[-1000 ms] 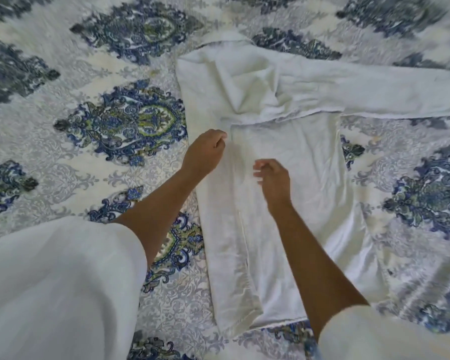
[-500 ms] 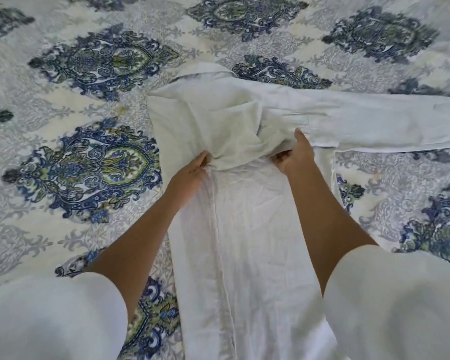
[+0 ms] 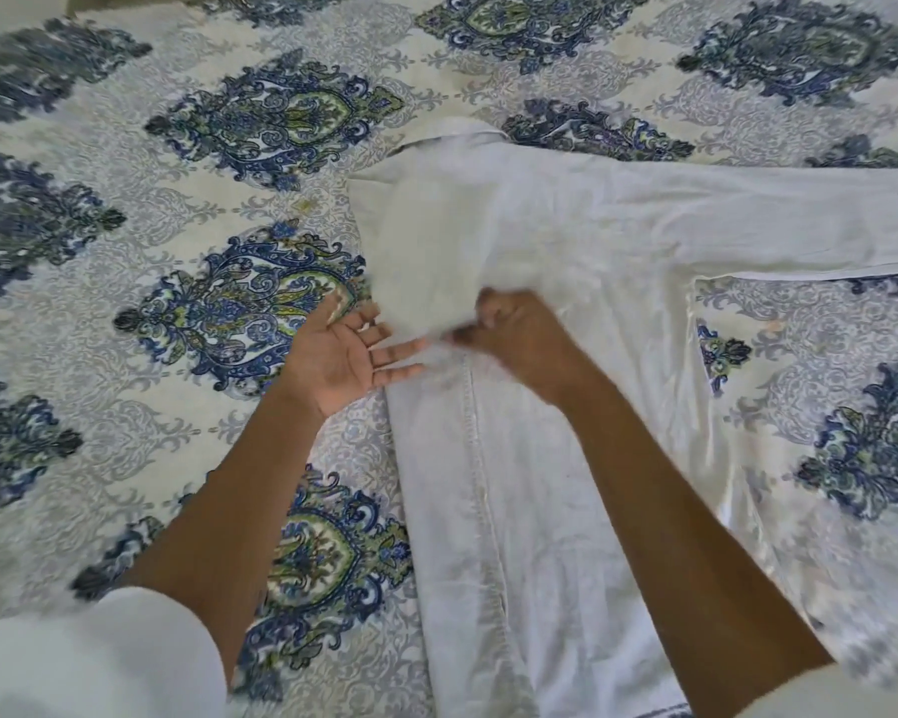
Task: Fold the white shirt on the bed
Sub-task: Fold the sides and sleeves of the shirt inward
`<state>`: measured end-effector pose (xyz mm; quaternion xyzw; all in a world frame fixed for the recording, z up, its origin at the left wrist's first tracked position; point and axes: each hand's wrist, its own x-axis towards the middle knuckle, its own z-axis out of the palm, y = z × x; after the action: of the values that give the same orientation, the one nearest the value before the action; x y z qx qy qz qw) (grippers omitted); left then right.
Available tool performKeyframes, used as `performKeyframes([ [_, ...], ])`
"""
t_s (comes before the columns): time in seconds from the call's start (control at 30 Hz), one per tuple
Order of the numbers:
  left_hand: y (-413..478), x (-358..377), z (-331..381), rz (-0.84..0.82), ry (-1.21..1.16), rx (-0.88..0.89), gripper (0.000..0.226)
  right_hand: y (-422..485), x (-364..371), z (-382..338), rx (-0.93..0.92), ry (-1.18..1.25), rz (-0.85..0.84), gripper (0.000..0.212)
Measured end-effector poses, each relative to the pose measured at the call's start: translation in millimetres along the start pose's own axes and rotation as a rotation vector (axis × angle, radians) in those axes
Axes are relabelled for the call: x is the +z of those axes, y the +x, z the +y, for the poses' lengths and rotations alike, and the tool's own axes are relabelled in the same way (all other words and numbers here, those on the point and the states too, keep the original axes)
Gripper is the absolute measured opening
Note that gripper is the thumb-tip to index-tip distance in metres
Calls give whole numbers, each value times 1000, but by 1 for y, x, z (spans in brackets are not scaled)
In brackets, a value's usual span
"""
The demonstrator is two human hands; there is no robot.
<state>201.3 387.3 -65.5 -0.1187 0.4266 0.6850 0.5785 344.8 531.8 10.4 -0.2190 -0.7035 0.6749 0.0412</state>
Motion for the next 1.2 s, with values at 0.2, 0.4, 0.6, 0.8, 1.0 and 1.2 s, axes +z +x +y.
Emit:
performKeyframes([
  [0.2, -63, -28, -60, 230, 143, -226, 49, -79, 56, 102, -64, -853, -57, 23],
  [0.4, -103, -32, -133, 433, 448, -86, 10, -150, 81, 134, 264, -574, 330, 36],
  [0.6, -116, -38, -166, 531, 1069, 502, 35, -148, 104, 112, 631, 85, 507, 28],
  [0.8, -124, -35, -152, 372, 1592, 697, 20, -138, 92, 107, 1097, 434, 476, 71],
  [1.0, -180, -31, -179, 22, 1386, 652, 25, -175, 65, 99, 1036, 933, 112, 57],
  [1.2, -187, -35, -198, 350, 963, 442, 33, -201, 59, 103, 929, 396, 45, 31],
])
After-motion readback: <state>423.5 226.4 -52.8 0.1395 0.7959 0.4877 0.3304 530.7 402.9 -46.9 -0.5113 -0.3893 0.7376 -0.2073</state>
